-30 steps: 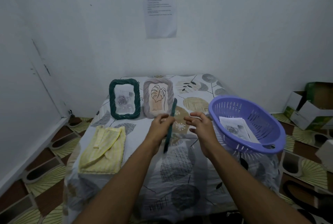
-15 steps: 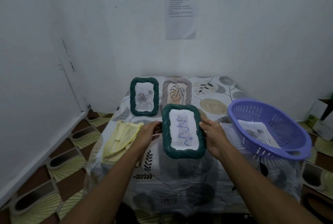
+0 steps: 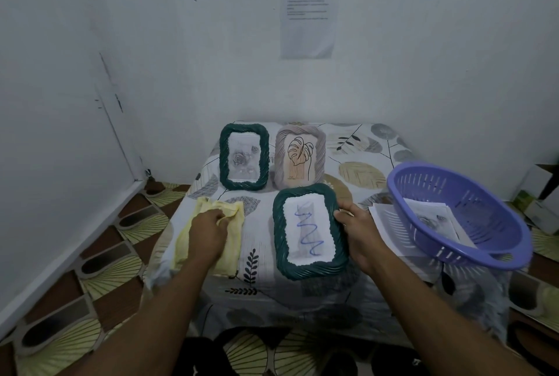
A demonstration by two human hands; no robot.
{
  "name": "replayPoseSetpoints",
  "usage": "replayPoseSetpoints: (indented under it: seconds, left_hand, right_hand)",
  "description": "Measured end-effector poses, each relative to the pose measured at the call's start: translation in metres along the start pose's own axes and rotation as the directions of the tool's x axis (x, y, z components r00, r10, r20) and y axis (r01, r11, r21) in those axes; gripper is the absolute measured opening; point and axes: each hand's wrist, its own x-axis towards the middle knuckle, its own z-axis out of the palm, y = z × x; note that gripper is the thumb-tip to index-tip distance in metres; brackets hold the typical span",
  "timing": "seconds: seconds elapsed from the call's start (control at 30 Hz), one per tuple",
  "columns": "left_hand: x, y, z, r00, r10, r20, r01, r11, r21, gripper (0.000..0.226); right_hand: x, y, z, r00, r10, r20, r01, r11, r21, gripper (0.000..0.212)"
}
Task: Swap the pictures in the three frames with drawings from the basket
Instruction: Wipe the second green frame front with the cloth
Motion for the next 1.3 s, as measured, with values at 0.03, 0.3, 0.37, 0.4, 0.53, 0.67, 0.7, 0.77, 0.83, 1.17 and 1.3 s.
replayPoseSetpoints:
  seconds: [0.03,0.3,0.37,0.4,0.53,0.67,0.7,0.77,0.83,1.17,1.3]
  left_hand:
    - [0.000,0.004,-0.003,1.000,-0.014,-0.027,0.012,0.997,-0.072,0.021]
    - [-0.034,0.095,-0.007,0.986,0.147,0.073,-0.088,0.848,-0.523,0.015]
    - [-0.047,0.104,0.011,0.914,0.374,0.156,-0.304,0.888,-0.346,0.031]
    - [-0.052,0.105,0.020,0.856,0.466,0.225,-0.422,0.880,-0.216,0.043]
    - [-0.058,0.102,0.033,0.768,0.565,0.302,-0.611,0.788,0.079,0.065]
    - [-0.088,0.098,0.028,0.638,0.680,0.362,-0.739,0.673,0.038,0.059]
    - [-0.097,0.094,0.028,0.610,0.697,0.378,-0.755,0.655,0.010,0.059]
    - [-0.107,0.089,0.028,0.589,0.703,0.398,-0.766,0.643,-0.002,0.058]
    - [-0.099,0.092,0.027,0.613,0.680,0.402,-0.755,0.654,0.046,0.060]
    - [-0.094,0.113,0.021,0.618,0.692,0.372,-0.738,0.675,-0.029,0.056]
    - [-0.093,0.108,0.021,0.608,0.711,0.353,-0.761,0.649,0.003,0.052]
  right_hand:
    - [0.000,0.000,-0.001,1.000,0.002,0.000,-0.002,1.000,0.002,0.024]
    - [-0.003,-0.005,0.012,1.000,0.022,-0.006,-0.022,0.998,0.059,0.023]
    - [-0.005,-0.006,0.015,1.000,0.014,-0.011,-0.013,0.996,0.091,0.020]
    - [-0.006,-0.007,0.016,1.000,0.003,-0.012,-0.002,0.994,0.107,0.019]
    - [-0.012,-0.008,0.009,0.999,-0.042,-0.010,0.043,0.989,0.143,0.017]
    - [-0.008,-0.016,-0.003,0.993,-0.092,-0.070,0.103,0.981,0.165,0.025]
    - [-0.007,-0.019,-0.006,0.992,-0.106,-0.074,0.117,0.980,0.160,0.028]
    - [-0.006,-0.021,-0.010,0.990,-0.127,-0.054,0.133,0.981,0.143,0.033]
    - [-0.009,-0.019,-0.013,0.992,-0.126,-0.019,0.127,0.983,0.133,0.034]
    - [-0.011,-0.021,-0.021,0.995,-0.104,0.000,0.101,0.972,0.214,0.033]
    - [-0.012,-0.020,-0.025,0.994,-0.103,0.037,0.096,0.984,0.152,0.034]
